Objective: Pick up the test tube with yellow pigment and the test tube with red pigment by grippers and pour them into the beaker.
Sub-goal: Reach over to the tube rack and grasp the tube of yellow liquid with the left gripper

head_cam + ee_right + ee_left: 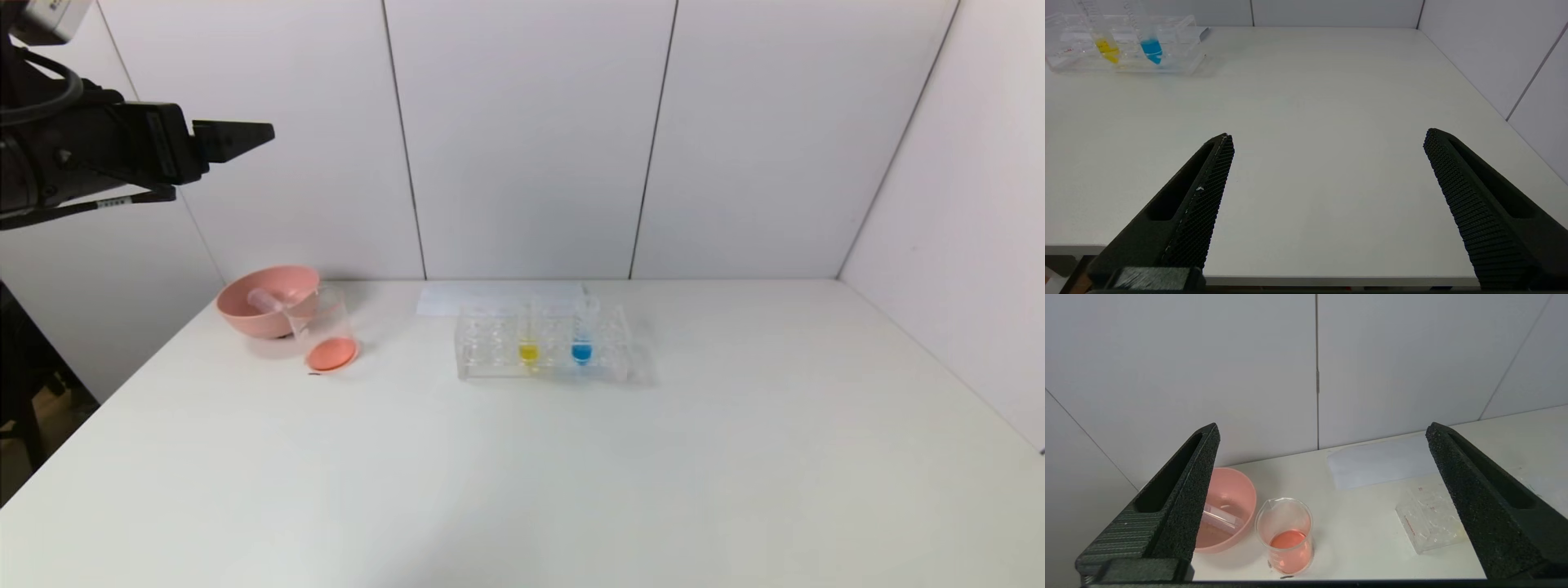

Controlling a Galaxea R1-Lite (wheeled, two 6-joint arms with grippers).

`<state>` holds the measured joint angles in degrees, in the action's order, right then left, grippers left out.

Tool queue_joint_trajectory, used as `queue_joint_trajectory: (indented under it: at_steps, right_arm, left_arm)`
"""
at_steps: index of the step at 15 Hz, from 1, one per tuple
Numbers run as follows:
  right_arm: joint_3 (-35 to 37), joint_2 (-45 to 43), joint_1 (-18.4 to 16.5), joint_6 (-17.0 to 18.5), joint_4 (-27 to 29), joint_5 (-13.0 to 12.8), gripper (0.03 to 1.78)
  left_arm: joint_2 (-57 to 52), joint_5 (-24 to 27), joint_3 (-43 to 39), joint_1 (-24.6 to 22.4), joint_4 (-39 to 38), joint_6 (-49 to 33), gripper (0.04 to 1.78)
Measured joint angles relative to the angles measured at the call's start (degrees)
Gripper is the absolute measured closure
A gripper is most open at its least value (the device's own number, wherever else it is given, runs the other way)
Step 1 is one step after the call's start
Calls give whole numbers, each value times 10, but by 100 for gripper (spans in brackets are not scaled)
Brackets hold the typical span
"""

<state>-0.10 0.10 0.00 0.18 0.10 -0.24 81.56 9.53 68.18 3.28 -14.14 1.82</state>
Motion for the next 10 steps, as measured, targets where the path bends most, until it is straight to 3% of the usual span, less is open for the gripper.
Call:
queue_joint_trajectory:
  at_steps: [10]
  right_arm:
    - [0, 0, 0, 0, 0, 0, 11]
  left_arm:
    - [-122, 2, -143, 86, -1, -2, 6]
